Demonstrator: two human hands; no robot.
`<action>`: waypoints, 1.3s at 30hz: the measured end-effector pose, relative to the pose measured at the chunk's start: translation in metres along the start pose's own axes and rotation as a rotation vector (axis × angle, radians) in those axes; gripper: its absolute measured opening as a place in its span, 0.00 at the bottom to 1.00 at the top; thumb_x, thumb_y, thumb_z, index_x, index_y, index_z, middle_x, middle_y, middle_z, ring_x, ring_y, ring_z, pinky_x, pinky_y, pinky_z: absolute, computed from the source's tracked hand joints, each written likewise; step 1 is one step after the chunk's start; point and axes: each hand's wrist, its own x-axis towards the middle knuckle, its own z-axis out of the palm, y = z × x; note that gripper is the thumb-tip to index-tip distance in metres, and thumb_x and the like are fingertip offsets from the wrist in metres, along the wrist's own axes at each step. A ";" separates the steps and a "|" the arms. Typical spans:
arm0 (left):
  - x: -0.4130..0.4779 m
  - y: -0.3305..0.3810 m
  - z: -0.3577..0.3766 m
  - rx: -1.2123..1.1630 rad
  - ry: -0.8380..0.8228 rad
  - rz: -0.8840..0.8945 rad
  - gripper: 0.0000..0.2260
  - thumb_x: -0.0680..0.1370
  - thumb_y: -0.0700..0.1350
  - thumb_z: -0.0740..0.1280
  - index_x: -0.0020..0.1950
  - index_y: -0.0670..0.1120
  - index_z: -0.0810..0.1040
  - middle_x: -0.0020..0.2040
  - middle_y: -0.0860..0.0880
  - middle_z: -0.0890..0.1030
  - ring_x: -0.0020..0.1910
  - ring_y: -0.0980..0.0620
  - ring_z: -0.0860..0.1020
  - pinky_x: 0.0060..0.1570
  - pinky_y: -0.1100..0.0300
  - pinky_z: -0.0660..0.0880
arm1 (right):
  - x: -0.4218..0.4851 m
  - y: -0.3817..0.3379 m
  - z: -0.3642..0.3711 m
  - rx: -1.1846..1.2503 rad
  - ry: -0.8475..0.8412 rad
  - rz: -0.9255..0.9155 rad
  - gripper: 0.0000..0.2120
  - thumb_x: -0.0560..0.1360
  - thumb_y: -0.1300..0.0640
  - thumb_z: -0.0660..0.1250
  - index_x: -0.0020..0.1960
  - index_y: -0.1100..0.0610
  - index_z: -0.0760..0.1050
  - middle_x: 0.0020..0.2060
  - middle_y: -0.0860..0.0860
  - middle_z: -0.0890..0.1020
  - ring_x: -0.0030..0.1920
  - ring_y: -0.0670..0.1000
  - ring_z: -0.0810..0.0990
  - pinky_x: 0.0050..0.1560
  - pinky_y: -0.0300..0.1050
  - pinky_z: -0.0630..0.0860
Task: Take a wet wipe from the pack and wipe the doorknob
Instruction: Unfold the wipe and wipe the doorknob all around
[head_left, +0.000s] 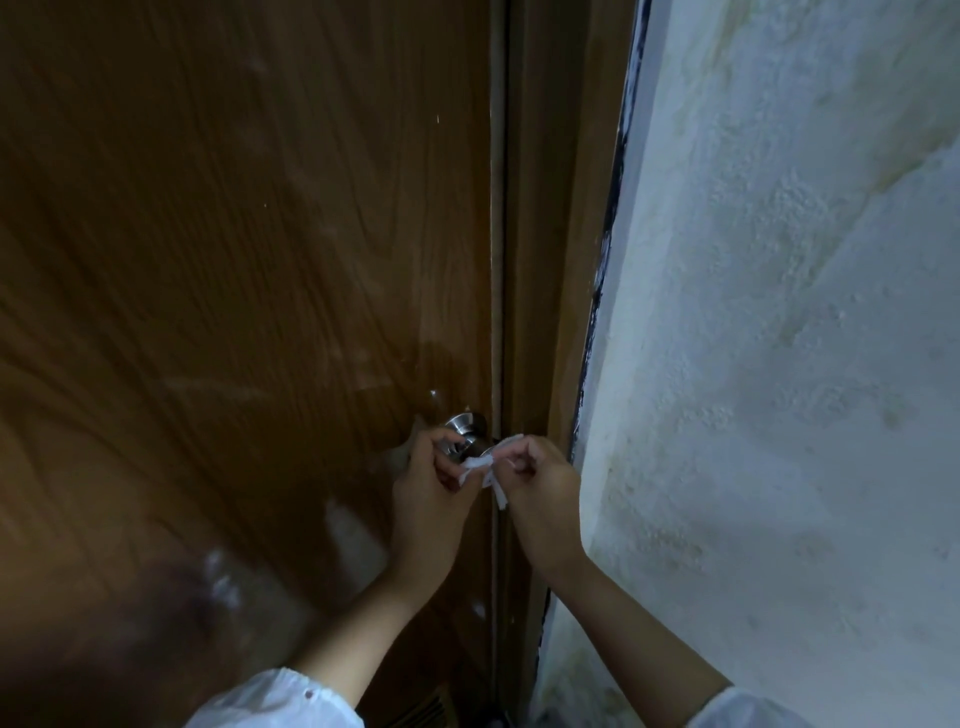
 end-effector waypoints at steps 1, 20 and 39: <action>0.001 0.001 -0.001 -0.004 0.003 0.008 0.21 0.69 0.39 0.73 0.48 0.61 0.68 0.36 0.56 0.76 0.39 0.66 0.77 0.38 0.76 0.71 | 0.000 -0.002 0.000 -0.019 -0.003 -0.027 0.04 0.74 0.64 0.66 0.44 0.59 0.79 0.40 0.51 0.81 0.42 0.45 0.80 0.43 0.30 0.74; -0.002 -0.012 -0.004 0.058 -0.044 -0.075 0.11 0.79 0.41 0.59 0.58 0.48 0.76 0.46 0.66 0.73 0.46 0.81 0.70 0.44 0.84 0.65 | 0.023 -0.021 0.002 -0.465 -0.359 -0.208 0.12 0.77 0.57 0.58 0.56 0.57 0.77 0.55 0.54 0.77 0.54 0.54 0.75 0.53 0.52 0.75; -0.021 -0.011 0.006 0.262 -0.106 0.045 0.21 0.78 0.49 0.56 0.67 0.68 0.56 0.68 0.63 0.61 0.63 0.73 0.55 0.61 0.65 0.62 | 0.023 -0.009 0.002 -0.372 -0.413 -0.010 0.19 0.78 0.49 0.57 0.67 0.55 0.68 0.64 0.53 0.73 0.62 0.54 0.73 0.62 0.48 0.71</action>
